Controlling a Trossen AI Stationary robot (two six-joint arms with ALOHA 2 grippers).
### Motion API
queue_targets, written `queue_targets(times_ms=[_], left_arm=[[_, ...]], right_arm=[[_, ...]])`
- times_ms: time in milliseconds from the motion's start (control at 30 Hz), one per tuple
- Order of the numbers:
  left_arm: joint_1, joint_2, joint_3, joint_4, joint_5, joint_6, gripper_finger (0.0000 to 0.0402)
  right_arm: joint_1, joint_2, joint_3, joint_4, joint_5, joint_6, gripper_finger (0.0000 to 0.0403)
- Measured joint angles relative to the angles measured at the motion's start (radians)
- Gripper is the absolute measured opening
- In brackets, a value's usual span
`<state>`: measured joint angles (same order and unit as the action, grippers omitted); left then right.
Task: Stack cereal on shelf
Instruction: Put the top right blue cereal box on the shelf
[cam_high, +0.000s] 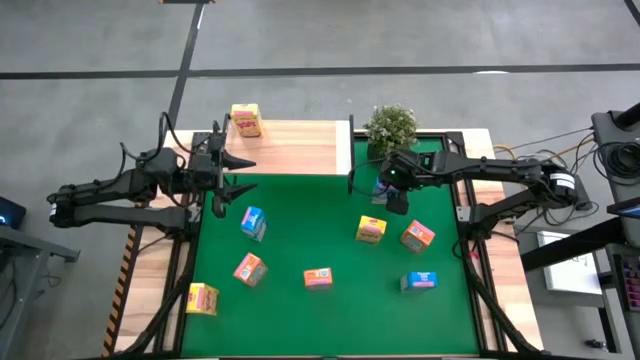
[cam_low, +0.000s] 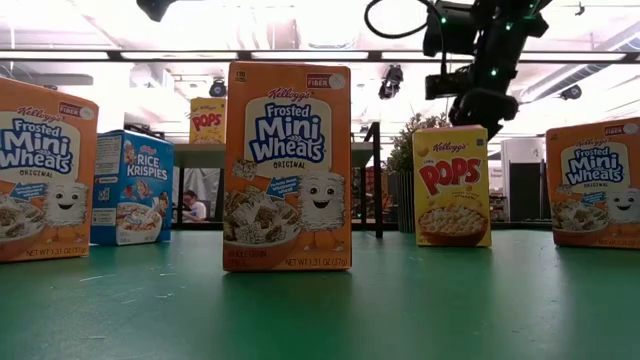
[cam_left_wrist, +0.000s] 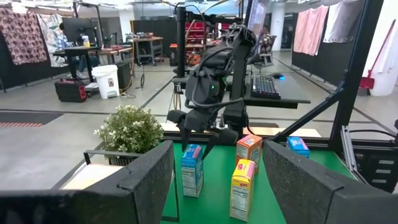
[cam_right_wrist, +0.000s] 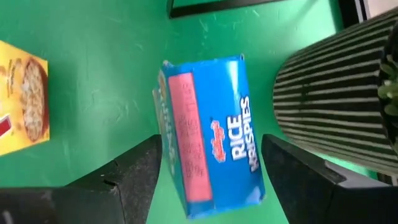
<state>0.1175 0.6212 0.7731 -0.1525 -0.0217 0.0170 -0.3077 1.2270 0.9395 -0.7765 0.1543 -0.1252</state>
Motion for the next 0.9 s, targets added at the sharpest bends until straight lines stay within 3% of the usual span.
queue_targets(times_ms=[567,733,900], left_arm=[[0.000,0.001,0.000,0.011,-0.003,0.020,0.0231],[0.000,0.001,0.000,0.010,-0.003,0.023,0.0231],[0.000,0.001,0.000,0.009,-0.003,0.024,0.0231]], right_arm=[[-0.009,-0.003,0.017,0.012,-0.060,0.020,0.0138],[-0.009,-0.005,0.036,-0.015,-0.061,0.033,0.0126],[-0.009,-0.006,0.174,-0.159,-0.061,0.082,0.0128]])
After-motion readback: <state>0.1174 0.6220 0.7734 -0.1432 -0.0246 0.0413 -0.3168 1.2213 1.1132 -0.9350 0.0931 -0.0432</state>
